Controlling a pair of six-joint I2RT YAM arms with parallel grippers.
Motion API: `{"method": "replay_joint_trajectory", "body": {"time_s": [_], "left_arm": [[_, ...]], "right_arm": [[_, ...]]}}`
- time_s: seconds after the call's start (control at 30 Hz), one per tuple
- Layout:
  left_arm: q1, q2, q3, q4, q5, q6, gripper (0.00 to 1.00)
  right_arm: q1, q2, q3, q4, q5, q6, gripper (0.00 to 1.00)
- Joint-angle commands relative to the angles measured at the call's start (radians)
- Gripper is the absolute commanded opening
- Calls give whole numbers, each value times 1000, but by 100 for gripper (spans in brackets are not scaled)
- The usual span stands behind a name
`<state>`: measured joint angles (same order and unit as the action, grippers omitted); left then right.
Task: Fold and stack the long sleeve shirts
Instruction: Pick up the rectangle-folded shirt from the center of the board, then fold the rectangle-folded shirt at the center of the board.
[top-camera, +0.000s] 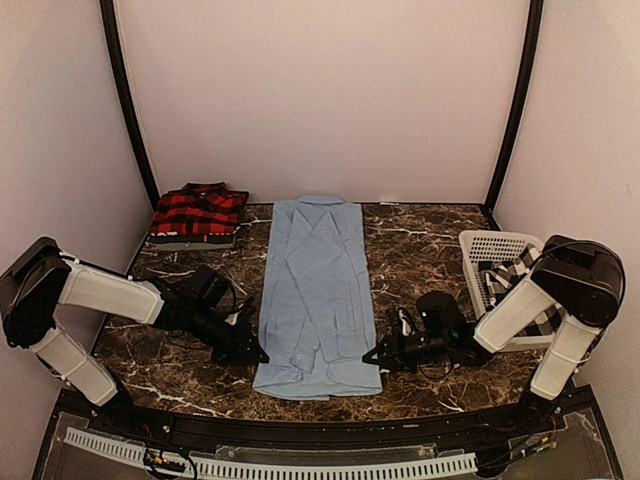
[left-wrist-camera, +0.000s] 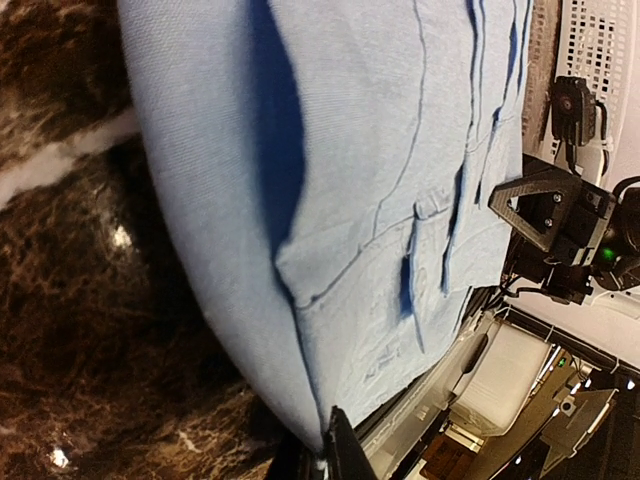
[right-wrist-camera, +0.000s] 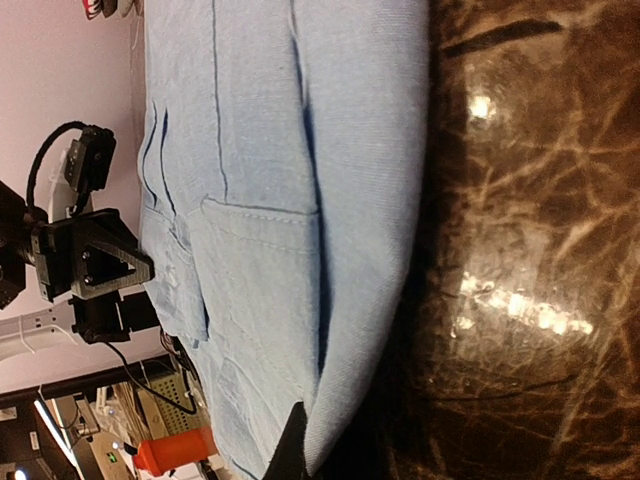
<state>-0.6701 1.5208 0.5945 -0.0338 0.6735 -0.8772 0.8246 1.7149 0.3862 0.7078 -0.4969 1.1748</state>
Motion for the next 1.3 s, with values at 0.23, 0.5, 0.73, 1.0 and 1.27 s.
{"method": "replay_joint_trajectory", "body": {"time_s": [0.23, 0.5, 0.73, 1.0, 1.27], "left_arm": [[44, -99, 15, 89, 102, -131, 0], [90, -134, 10, 226, 150, -306, 0], [141, -99, 23, 344, 154, -405, 0], [220, 43, 112, 428, 151, -409, 0], [298, 237, 201, 532, 151, -416, 0]], "right_arm": [[-8, -67, 70, -101, 15, -70, 0], [-45, -119, 120, -120, 9, -67, 0], [-92, -95, 207, -134, 15, -97, 0], [-162, 11, 341, -134, 12, -145, 0], [-218, 147, 463, -130, -1, -153, 0]]}}
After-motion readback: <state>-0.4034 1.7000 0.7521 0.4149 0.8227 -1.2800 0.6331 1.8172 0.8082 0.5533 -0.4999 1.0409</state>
